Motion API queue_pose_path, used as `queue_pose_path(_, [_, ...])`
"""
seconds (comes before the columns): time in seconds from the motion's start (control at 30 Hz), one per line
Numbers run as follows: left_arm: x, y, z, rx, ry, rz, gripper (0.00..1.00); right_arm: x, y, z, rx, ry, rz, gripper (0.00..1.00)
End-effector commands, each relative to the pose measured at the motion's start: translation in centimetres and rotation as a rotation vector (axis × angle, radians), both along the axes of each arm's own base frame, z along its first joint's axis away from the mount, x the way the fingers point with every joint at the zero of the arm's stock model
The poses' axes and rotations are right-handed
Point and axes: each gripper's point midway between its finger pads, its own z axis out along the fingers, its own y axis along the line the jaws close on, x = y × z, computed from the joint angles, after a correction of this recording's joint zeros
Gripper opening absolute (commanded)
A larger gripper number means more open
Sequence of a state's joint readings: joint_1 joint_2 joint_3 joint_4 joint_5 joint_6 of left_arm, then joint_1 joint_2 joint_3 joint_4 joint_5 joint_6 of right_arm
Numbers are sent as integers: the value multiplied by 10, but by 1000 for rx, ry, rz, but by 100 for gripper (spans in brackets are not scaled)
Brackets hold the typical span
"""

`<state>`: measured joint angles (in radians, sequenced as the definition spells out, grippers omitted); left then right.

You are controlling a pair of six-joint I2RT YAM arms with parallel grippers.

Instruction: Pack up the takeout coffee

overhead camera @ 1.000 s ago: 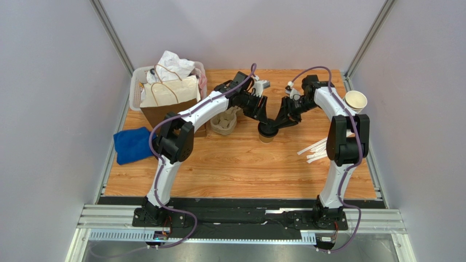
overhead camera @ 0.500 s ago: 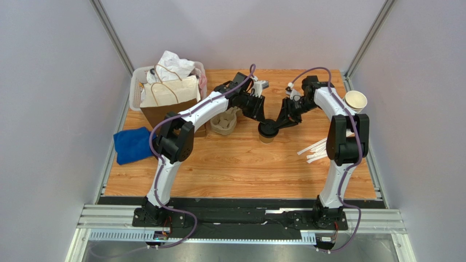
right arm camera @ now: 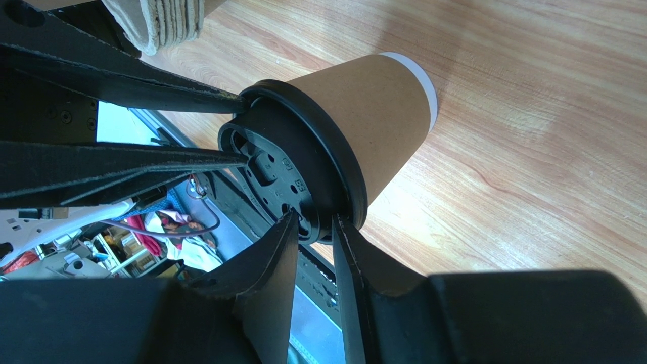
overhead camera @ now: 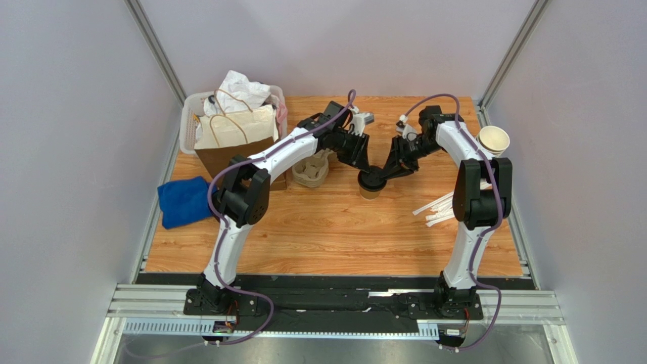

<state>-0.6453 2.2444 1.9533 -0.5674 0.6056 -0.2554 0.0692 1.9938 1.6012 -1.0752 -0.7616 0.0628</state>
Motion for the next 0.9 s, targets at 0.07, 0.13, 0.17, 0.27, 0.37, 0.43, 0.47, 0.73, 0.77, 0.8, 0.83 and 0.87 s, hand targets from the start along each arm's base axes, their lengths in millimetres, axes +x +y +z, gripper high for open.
queue_pose_path(0.07, [-16,10,-16,87,-24,-46,42,4,10,2,-1,-39,59,34])
queue_pose_path(0.13, [-10,9,-4,78,-57,-39,43,6,10,9,6,-52,58,34])
queue_pose_path(0.17, [-10,10,0,78,-61,-37,43,6,11,11,7,-57,58,35])
queue_pose_path(0.27, [-9,9,6,75,-64,-37,46,5,11,13,10,-54,58,36])
queue_pose_path(0.37, [-9,8,8,70,-65,-35,50,3,11,14,11,-55,60,38])
queue_pose_path(0.43, [-9,9,10,66,-66,-32,54,3,11,16,10,-63,61,39])
queue_pose_path(0.47, [-8,8,12,62,-73,-28,54,3,11,17,7,-64,61,39])
queue_pose_path(0.73, [-6,6,31,33,-111,-33,57,-1,10,23,5,-77,67,41])
queue_pose_path(0.77, [-7,6,33,29,-115,-36,57,0,10,24,9,-82,67,41])
queue_pose_path(0.8, [-6,6,35,27,-120,-36,57,-1,11,26,13,-88,70,41])
queue_pose_path(0.83, [-7,5,38,20,-127,-38,57,-1,11,29,20,-96,71,41])
queue_pose_path(0.87, [-6,6,40,17,-129,-35,57,-1,12,32,29,-101,76,41])
